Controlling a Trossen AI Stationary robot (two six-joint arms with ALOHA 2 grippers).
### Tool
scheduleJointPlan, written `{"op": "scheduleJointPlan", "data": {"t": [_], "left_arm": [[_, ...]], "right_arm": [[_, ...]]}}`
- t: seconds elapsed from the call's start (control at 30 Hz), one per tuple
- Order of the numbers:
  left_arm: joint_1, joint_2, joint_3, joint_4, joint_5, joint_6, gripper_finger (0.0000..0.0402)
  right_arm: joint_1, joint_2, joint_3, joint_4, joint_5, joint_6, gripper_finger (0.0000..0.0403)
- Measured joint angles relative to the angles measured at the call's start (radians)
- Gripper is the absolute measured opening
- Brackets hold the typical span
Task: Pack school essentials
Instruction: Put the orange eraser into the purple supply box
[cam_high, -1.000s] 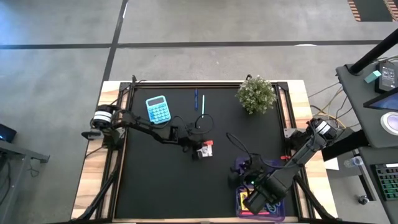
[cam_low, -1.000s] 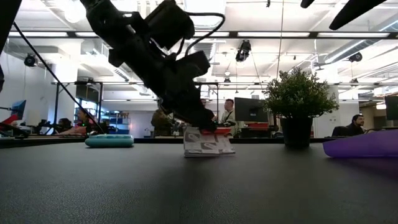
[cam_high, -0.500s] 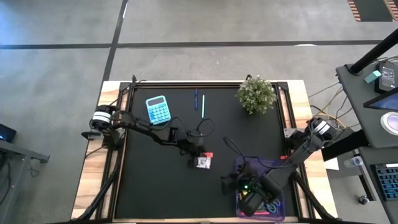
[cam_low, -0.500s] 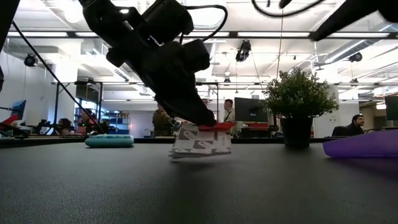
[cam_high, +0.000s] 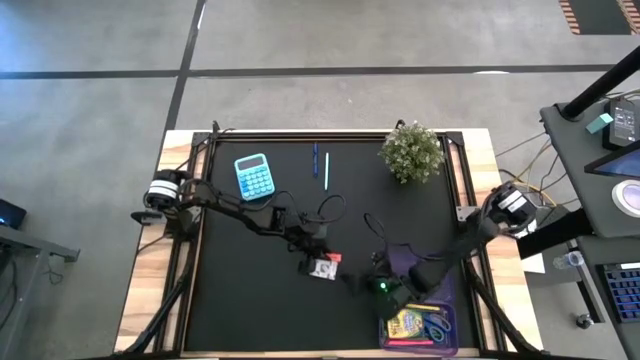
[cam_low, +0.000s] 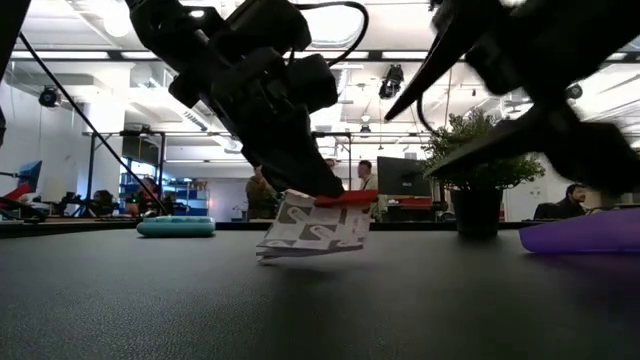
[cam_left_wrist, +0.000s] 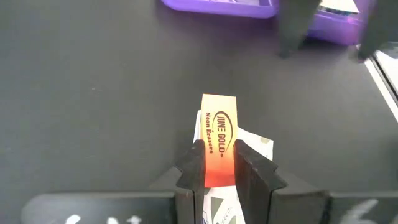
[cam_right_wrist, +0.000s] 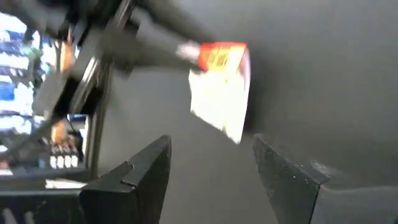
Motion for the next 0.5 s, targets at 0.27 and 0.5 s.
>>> {"op": "scheduleJointPlan", "data": {"t": [0.27,0.5], "left_arm": [[-0.005,0.000,0.003,0.043,0.002,0.000,0.0050],[-0.004,-0.001,0.001,0.148,-0.002,0.000,0.0050]], "right_arm": [[-0.107,0.000,-0.075,0.133,-0.004,0.001,0.0217],[-0.141,-0.001,-0.074,0.131,-0.008,-0.013,0.0217]]}}
